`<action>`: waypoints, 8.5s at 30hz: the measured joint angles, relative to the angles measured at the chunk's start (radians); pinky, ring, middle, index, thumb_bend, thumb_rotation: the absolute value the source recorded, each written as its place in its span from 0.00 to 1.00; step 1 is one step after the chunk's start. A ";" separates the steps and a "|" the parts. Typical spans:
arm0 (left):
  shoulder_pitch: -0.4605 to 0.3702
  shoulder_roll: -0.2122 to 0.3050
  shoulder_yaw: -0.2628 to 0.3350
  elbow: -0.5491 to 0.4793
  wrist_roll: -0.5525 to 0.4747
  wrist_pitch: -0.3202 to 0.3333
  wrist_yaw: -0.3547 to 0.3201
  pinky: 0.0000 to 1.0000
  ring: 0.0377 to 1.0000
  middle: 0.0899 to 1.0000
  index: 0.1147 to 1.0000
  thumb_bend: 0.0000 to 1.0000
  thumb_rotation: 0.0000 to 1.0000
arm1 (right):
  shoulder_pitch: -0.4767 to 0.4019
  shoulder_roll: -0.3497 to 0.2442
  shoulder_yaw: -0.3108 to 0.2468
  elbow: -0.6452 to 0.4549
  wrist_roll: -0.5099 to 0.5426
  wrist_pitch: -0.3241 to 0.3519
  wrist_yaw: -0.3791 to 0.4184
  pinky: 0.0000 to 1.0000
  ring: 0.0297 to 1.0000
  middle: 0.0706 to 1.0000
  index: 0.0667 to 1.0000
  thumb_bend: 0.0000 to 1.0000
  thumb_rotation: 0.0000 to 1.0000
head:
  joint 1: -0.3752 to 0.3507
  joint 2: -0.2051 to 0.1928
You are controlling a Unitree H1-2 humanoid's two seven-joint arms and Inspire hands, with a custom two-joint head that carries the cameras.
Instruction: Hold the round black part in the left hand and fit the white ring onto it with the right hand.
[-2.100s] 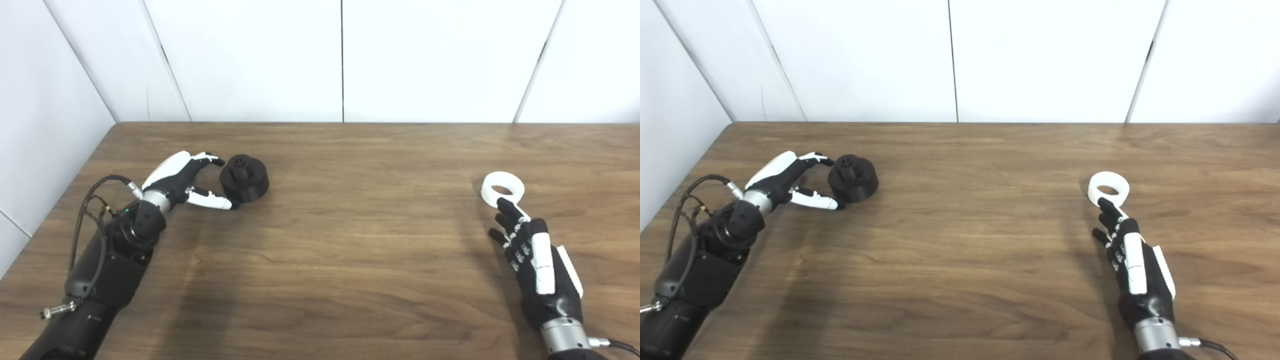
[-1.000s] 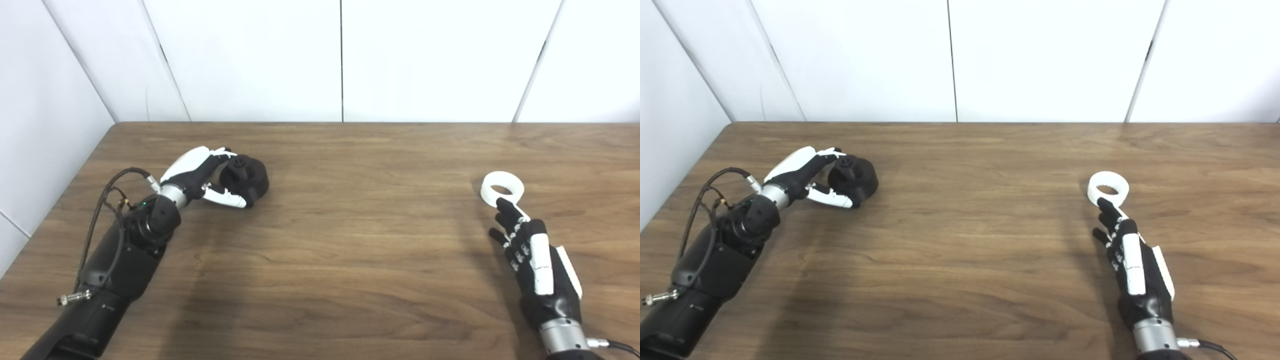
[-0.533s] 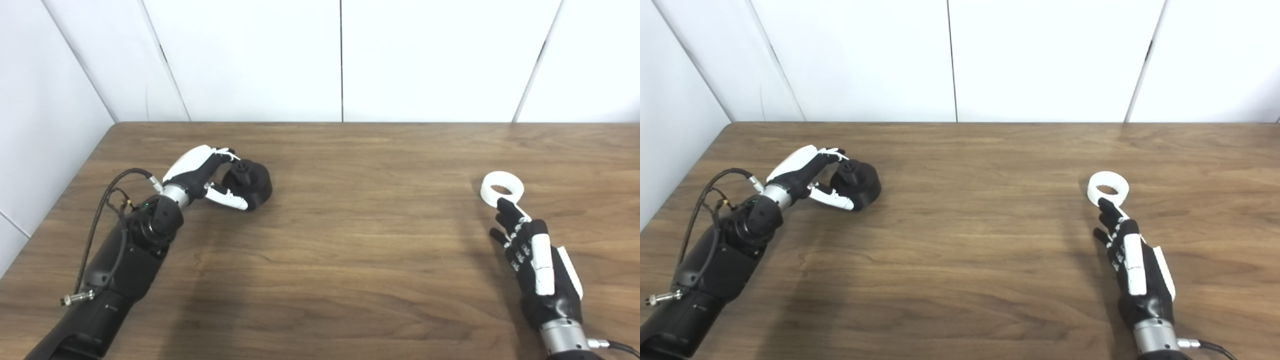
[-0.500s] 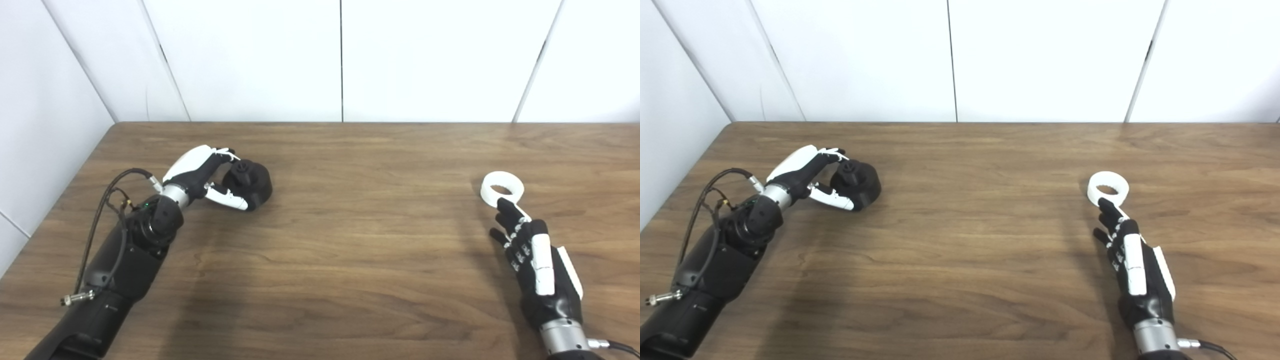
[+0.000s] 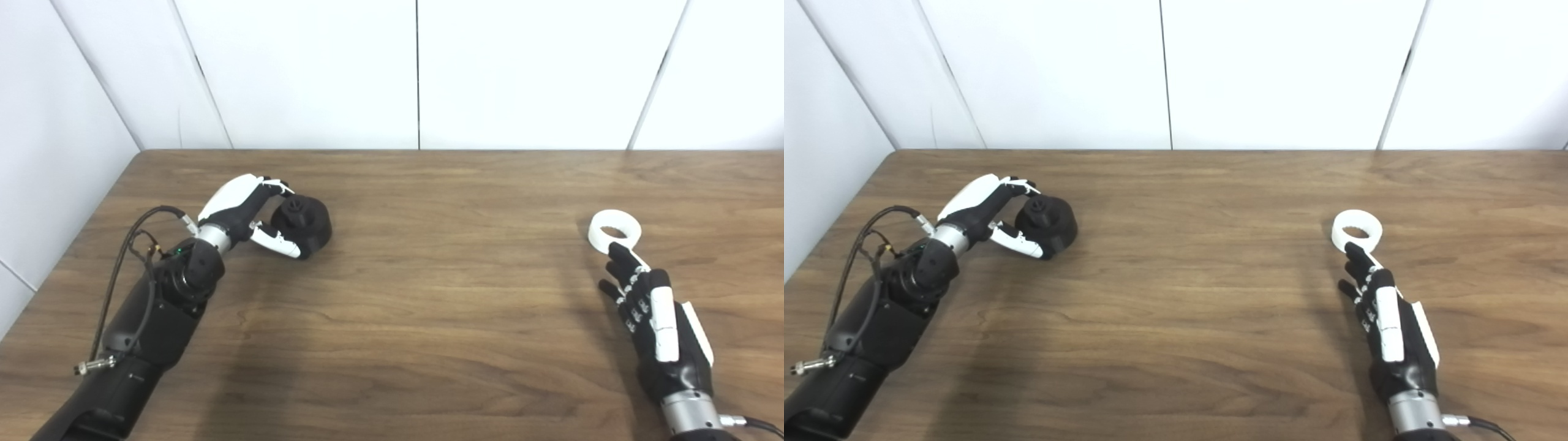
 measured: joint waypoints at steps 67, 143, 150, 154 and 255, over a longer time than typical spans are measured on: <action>0.285 -0.150 -0.205 -0.601 0.081 0.024 -0.235 0.91 1.00 0.94 0.61 0.93 0.29 | 0.020 -0.006 0.017 -0.066 -0.036 0.071 0.007 0.95 0.98 0.95 0.89 0.63 1.00 | -0.046 0.043; 0.313 -0.205 -0.203 -0.615 0.116 -0.004 -0.248 0.90 1.00 0.94 0.61 0.94 0.30 | -0.530 -0.318 0.187 0.491 -0.714 0.157 0.070 0.96 1.00 0.96 0.71 0.97 0.36 | -0.077 0.044; 0.313 -0.206 -0.200 -0.615 0.116 -0.004 -0.250 0.90 1.00 0.94 0.60 0.94 0.29 | -0.548 -0.317 0.197 0.519 -0.718 0.156 0.070 0.95 1.00 0.95 0.68 0.95 0.35 | -0.074 0.048; 0.313 -0.207 -0.200 -0.615 0.117 -0.003 -0.250 0.89 1.00 0.94 0.60 0.94 0.29 | -0.552 -0.317 0.198 0.526 -0.719 0.147 0.065 0.94 1.00 0.95 0.66 0.93 0.33 | -0.071 0.049; 0.323 -0.222 -0.191 -0.597 0.118 -0.025 -0.229 0.90 1.00 0.94 0.59 0.94 0.27 | -0.364 -0.301 0.132 0.033 -0.644 0.157 0.199 0.90 0.93 0.84 0.45 0.52 0.15 | -0.072 0.057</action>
